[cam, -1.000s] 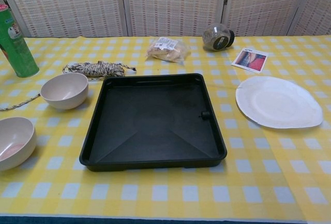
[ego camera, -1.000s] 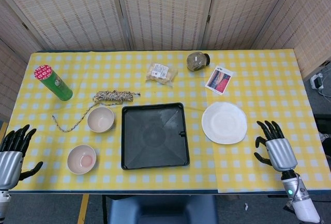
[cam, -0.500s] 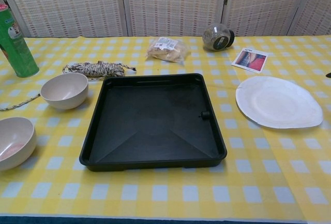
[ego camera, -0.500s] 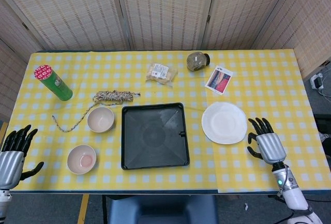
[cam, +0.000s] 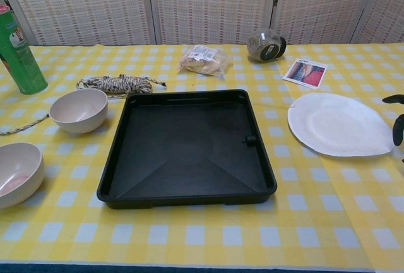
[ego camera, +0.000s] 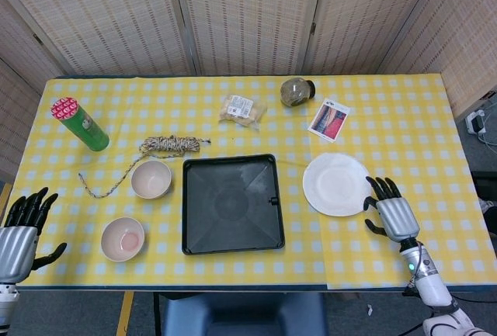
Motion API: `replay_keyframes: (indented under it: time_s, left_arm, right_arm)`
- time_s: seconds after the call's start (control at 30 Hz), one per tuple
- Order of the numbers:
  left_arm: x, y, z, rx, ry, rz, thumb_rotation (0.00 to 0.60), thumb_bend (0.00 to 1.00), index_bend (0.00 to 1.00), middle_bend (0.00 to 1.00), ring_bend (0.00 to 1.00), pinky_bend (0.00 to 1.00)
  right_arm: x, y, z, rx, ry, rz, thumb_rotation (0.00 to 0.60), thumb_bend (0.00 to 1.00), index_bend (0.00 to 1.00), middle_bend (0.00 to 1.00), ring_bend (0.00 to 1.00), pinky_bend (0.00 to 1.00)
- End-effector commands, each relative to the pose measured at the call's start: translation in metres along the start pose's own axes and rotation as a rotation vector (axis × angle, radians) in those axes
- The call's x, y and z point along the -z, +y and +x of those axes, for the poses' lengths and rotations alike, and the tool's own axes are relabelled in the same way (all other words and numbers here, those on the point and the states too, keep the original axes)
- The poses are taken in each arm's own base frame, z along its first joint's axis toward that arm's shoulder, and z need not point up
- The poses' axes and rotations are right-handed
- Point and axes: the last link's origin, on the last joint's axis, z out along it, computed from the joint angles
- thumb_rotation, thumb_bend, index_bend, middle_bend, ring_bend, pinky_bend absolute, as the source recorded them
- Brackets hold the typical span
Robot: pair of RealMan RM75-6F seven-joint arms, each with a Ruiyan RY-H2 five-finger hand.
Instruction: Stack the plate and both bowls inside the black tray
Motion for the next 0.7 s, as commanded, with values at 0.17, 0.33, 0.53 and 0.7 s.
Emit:
replay_keyframes:
  time_s: [0.17,0.33,0.53,0.7]
  left_arm:
    - [0.0,0.0,0.0,-0.001,0.0,0.001,0.6,0.27,0.0,0.0,0.0,0.0]
    - [0.0,0.0,0.001,0.002,0.004,0.003,0.6,0.27,0.0,0.0,0.0,0.0]
    - [0.001,-0.002,0.002,0.009,0.008,0.015,0.6,0.27,0.0,0.0,0.0,0.0]
    - [0.001,-0.002,0.002,0.01,0.008,0.022,0.6,0.26,0.0,0.0,0.0,0.0]
  right_arm:
    - [-0.009,-0.006,-0.005,-0.001,-0.007,0.013,0.6,0.33,0.51,0.07,0.04,0.0]
    - [-0.015,-0.012,-0.006,-0.01,0.007,0.023,0.6,0.37,0.51,0.08,0.04,0.0]
    - [-0.02,-0.015,-0.008,-0.013,0.012,0.04,0.6,0.42,0.52,0.09,0.05,0.0]
    - [-0.022,-0.018,-0.009,-0.017,0.006,0.05,0.6,0.42,0.52,0.09,0.05,0.0]
